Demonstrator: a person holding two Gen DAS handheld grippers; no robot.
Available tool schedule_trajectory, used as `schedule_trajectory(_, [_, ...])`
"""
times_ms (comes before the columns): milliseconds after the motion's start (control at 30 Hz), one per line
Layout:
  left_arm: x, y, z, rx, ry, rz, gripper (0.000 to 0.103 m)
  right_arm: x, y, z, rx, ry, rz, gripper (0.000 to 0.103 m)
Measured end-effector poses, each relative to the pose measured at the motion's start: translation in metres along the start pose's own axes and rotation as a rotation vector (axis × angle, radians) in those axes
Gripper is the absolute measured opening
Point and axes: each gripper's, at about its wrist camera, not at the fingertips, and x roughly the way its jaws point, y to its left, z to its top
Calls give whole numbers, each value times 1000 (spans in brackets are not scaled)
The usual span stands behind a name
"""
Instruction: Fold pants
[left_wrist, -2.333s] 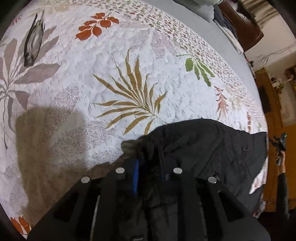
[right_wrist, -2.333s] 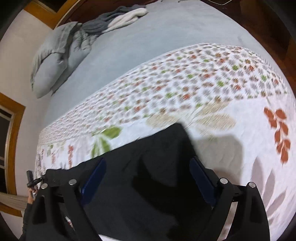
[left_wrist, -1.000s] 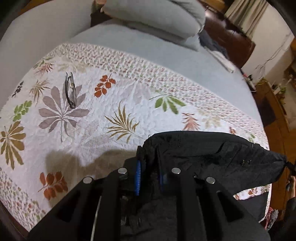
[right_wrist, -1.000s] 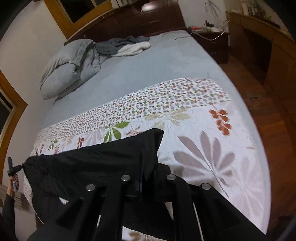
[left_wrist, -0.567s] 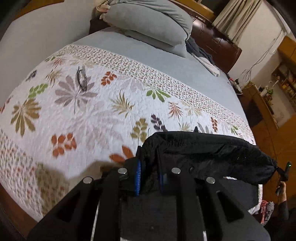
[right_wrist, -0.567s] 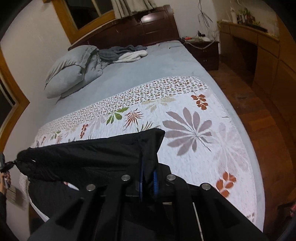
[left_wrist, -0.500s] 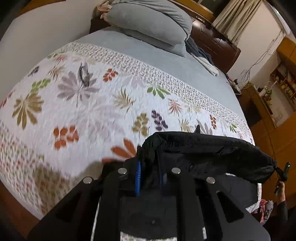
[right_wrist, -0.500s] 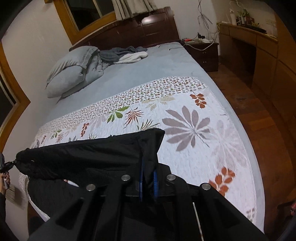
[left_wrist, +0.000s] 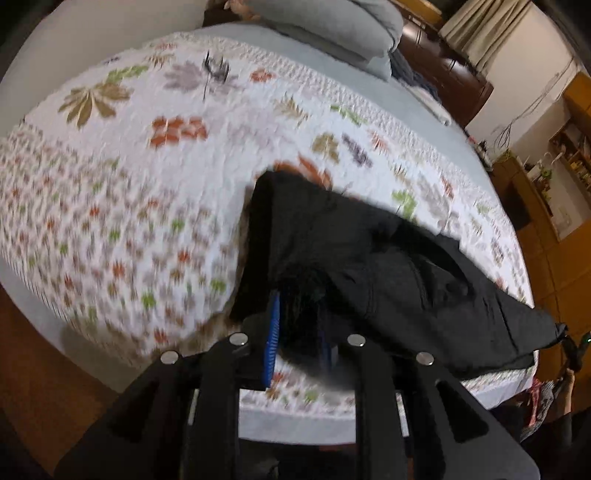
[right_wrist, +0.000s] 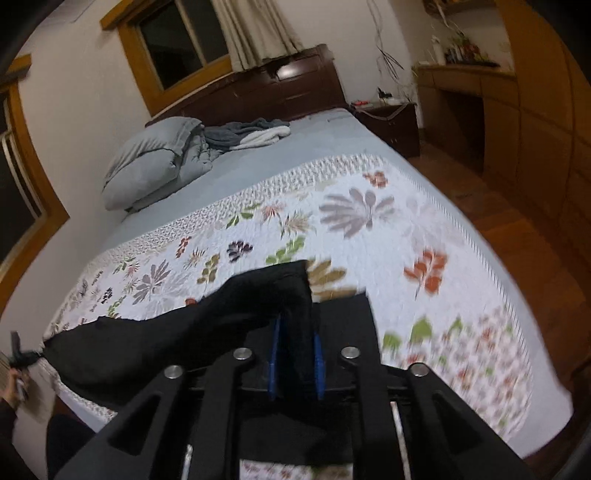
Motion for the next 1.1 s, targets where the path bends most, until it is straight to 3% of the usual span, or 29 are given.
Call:
schedule_trajectory(133, [6, 10, -19, -14, 13, 10, 18, 6, -3, -37, 48, 37, -35, 27])
schedule_trajectory(200, [6, 12, -24, -4, 21, 38, 17, 6, -11, -49, 94, 38, -47, 38])
schedule_trajectory(300, [0, 16, -30, 0, 18, 67, 15, 4, -22, -63, 166, 44, -62, 45])
schedule_trajectory(467, [-10, 22, -36, -13, 2, 68, 15, 2, -32, -72, 237, 56, -38, 47])
schedule_trajectory(633, [-23, 14, -42, -13, -31, 35, 16, 3, -39, -74, 333, 84, -7, 50])
schedule_trajectory(833, [-29, -14, -48, 20, -43, -31, 17, 2, -48, -90, 462, 107, 107, 57])
schedule_trajectory(933, [-30, -30, -49, 43, -50, -64, 29, 3, -56, -99, 512, 115, 144, 60])
schedule_trajectory(1000, [-29, -41, -48, 69, -53, -74, 31, 4, -63, -106, 558, 123, 163, 65])
schedule_trajectory(1100, [-26, -56, -46, 101, -48, -90, 37, -2, -71, -117, 583, 116, 129, 65])
